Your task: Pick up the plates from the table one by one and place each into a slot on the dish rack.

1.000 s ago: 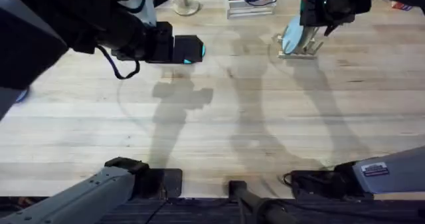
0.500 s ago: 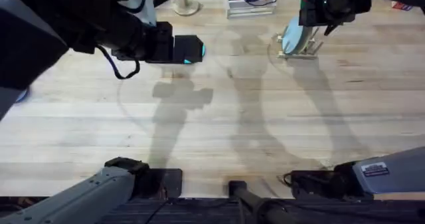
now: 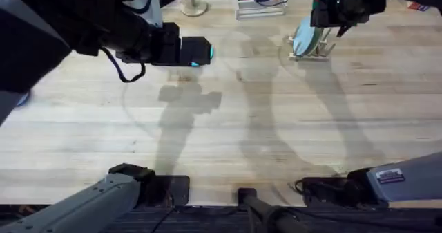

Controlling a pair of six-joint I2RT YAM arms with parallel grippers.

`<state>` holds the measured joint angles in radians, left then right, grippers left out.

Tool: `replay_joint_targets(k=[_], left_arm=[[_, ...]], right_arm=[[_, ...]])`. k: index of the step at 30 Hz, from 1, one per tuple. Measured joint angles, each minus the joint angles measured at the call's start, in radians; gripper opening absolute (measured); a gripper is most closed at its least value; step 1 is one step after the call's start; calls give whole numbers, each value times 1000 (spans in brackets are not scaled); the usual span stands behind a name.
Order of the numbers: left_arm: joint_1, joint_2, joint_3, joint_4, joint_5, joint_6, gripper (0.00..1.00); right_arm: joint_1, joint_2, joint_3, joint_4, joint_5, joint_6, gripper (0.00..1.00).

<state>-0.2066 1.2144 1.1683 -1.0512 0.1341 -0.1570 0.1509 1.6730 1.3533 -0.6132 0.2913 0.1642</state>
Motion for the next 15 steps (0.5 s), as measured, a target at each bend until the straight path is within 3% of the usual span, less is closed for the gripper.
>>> replay_joint_targets(k=[9,15], left_arm=[[0,0,0,0,0,0,994],[0,0,0,0,0,0,994]], right_arm=[[0,-9,0,-15,20,0,137],[0,-100,0,-77,27,0,159]])
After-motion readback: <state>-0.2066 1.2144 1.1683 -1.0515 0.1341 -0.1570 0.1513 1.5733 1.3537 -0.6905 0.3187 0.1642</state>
